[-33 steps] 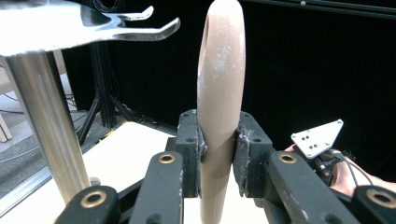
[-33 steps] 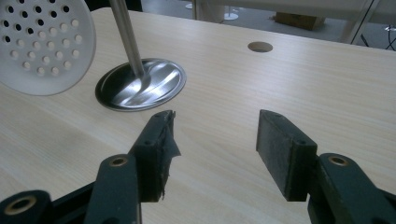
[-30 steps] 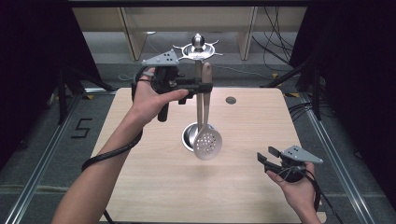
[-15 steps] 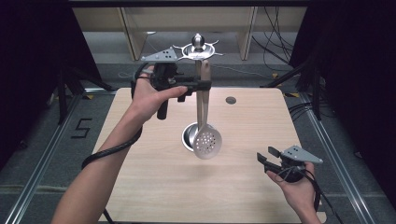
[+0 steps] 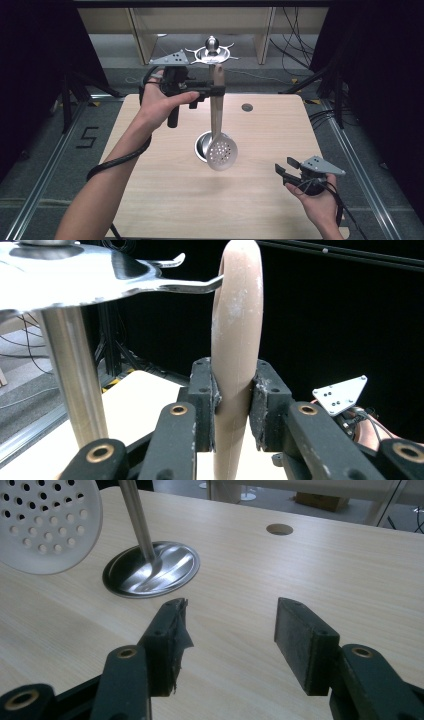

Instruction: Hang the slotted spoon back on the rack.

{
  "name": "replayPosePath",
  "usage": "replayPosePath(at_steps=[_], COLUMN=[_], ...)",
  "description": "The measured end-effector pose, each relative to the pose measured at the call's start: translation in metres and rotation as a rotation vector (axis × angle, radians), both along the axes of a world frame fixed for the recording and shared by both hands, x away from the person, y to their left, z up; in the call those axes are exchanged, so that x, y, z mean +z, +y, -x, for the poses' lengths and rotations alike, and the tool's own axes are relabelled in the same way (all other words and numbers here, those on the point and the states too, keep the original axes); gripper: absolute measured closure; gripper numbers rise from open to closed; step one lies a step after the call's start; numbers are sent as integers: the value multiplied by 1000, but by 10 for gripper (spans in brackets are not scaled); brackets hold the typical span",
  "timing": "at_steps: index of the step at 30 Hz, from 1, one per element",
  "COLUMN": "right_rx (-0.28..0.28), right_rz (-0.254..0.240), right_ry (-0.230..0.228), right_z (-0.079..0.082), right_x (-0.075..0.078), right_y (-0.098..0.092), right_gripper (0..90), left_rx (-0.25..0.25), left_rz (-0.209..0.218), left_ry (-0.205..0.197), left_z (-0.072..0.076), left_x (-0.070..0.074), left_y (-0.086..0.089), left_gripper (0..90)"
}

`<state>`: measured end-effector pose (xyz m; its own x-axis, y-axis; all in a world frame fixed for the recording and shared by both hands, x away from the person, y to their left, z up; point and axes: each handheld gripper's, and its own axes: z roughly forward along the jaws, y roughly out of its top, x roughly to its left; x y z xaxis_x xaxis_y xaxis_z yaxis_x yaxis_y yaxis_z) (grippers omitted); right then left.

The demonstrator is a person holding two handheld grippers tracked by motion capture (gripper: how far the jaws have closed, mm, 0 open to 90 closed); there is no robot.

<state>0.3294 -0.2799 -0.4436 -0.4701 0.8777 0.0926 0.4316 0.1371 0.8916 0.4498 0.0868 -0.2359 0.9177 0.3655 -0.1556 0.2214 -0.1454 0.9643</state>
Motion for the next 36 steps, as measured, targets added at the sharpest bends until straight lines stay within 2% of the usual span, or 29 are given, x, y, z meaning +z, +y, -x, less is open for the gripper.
replayPosePath(at_steps=[4,14,16,17,23,28,29,33,35,36], right_rx=[-7,-5,1,18,18,11,2,2,-5,-2], right_rz=[17,12,1,17,18,6,25,26,17,24], right_ry=[13,17,5,-9,-8,3,10,12,25,17], right_z=[1,1,0,-2,-2,-1,0,0,1,1], right_x=[1,1,0,-1,-1,-1,0,0,0,0], right_y=[-1,0,0,-2,-2,0,-1,-1,0,-1], right_gripper=[470,470,470,470,470,470,470,470,470,470], left_rx=[1,6,8,11,28,56,65,100,138,167], left_rz=[2,15,17,17,25,32,34,37,38,38], left_ry=[7,26,26,25,23,27,30,25,2,-22], left_z=[-2,-7,-8,-8,-10,-11,-11,-10,-8,-5], left_x=[-1,-4,-4,-4,-6,-8,-9,-12,-15,-17], left_y=[1,3,3,3,4,4,4,4,6,7], left_gripper=[733,734,734,733,730,724,722,702,658,628])
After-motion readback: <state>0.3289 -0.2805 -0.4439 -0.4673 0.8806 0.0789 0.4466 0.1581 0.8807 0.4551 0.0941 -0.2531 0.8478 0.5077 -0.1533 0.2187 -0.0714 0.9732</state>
